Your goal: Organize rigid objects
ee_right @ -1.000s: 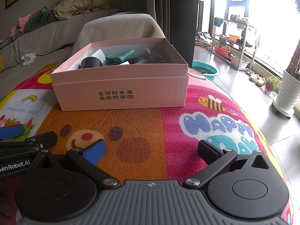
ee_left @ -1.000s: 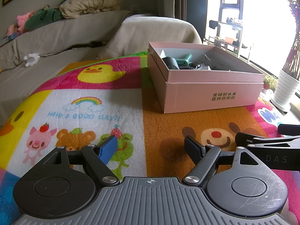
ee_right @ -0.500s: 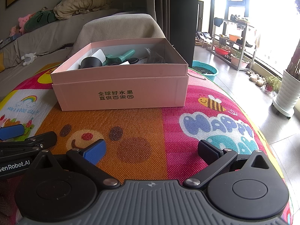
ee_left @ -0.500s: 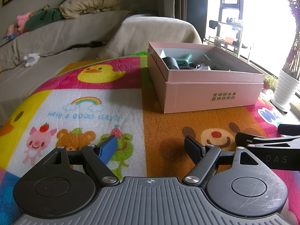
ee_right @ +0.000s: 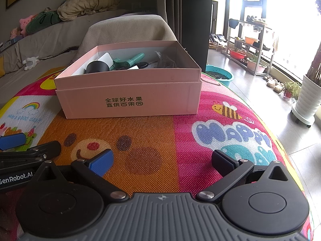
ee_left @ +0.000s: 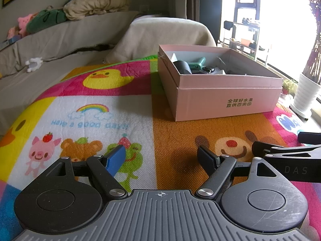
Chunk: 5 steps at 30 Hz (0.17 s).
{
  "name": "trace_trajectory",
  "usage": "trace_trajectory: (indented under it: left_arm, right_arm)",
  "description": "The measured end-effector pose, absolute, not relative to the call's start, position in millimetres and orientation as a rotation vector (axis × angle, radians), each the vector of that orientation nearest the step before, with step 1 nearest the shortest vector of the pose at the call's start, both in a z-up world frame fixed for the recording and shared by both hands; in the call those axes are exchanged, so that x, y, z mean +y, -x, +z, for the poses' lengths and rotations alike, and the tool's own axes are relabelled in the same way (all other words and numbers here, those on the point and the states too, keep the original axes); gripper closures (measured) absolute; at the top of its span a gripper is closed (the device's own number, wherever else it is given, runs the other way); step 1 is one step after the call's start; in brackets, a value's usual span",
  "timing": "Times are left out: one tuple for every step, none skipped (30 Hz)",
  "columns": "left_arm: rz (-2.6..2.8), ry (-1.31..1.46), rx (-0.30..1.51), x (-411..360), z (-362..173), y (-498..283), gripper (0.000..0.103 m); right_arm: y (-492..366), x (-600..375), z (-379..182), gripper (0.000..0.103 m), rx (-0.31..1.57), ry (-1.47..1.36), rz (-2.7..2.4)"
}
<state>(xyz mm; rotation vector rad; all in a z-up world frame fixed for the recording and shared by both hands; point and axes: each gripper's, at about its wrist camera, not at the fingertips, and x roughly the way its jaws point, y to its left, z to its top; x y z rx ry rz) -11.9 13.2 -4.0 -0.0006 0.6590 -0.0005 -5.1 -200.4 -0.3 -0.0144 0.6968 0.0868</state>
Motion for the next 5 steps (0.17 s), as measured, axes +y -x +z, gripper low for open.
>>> trace_trajectory:
  left_arm:
    - [-0.001,0.003,0.659,13.5,-4.0,11.8,0.020]
    - [-0.002,0.004,0.659,13.1,-4.0,11.8,0.020]
    - [-0.001,0.003,0.658,12.9,-3.9,11.9,0.020]
    - [-0.001,0.002,0.658,12.8,-3.9,11.7,0.020]
    - [-0.001,0.001,0.659,12.8,-4.0,11.7,0.020]
  right_arm:
    - [5.1,-200.4,-0.3,0.000,0.697,0.014,0.087]
    - [5.0,-200.5,-0.3,0.000,0.697,0.014,0.087]
    - [5.1,-200.4,-0.3,0.000,0.697,0.015,0.087]
    - [4.8,-200.5,-0.3,0.000,0.697,0.015,0.087]
    - [4.8,-200.6,-0.3,0.000,0.697,0.014,0.087]
